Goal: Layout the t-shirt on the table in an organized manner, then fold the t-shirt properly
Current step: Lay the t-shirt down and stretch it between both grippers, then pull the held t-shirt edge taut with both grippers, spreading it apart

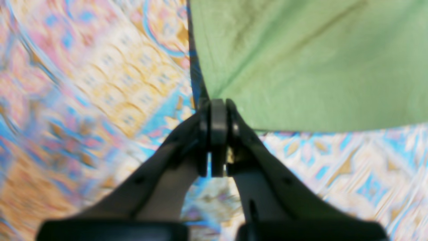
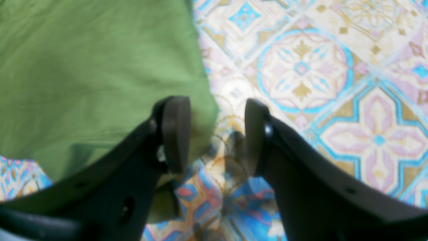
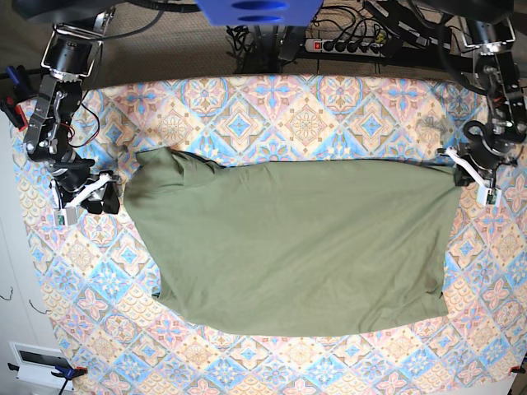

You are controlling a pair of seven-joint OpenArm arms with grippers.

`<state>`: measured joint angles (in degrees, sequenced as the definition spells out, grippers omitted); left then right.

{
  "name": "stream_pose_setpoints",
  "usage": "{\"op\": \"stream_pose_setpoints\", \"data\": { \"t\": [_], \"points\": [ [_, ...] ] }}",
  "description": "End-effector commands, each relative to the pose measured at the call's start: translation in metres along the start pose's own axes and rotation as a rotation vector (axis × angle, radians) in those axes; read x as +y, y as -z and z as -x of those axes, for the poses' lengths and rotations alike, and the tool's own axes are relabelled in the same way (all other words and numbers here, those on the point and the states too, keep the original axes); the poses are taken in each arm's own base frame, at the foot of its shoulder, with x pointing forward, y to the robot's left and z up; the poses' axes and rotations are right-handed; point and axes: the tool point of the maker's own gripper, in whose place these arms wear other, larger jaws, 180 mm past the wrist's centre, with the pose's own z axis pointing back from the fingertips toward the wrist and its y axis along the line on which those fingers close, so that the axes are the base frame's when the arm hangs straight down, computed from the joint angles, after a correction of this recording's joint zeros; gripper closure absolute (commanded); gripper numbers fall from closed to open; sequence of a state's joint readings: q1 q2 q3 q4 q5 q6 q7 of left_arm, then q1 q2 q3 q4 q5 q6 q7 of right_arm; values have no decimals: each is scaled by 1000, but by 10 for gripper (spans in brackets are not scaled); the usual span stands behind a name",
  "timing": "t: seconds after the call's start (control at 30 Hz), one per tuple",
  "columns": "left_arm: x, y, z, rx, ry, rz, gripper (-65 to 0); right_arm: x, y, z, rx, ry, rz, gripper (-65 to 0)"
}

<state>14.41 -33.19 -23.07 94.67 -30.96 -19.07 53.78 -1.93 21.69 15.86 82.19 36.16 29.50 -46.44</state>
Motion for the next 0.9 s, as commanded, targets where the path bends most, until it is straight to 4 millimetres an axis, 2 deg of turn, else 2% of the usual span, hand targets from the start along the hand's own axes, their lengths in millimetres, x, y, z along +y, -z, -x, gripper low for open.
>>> {"op": "stream_pose_setpoints", "data": {
  "t": [0.0, 0.07, 0.23, 0.37, 0.43, 0.53, 0.73, 0.87],
  "points": [
    [10, -8, -14, -30, 43, -19, 0, 3, -2, -11, -20, -29, -16, -258],
    [17, -12, -4, 11, 83, -28, 0, 19, 0, -1, 15, -60, -49, -259],
    [26, -11, 16, 69, 75, -43, 0, 64, 0, 5, 38, -164, -142, -268],
    [32, -7, 26, 91, 44, -50, 0, 77, 3, 11, 56, -181, -172, -290],
    [31, -7, 27, 91, 40, -46, 0, 77, 3, 13, 60, -181, -173, -290],
    [31, -7, 27, 89, 40, -46, 0, 74, -1, 26, 86, -167, -167, -290],
    [31, -7, 27, 89, 40, -46, 0, 38, -6, 24, 70, -96, -82, -292],
    [31, -7, 26, 88, 39, -45, 0, 18, -6, 37, 97, -37, -43, -292]
  ]
}}
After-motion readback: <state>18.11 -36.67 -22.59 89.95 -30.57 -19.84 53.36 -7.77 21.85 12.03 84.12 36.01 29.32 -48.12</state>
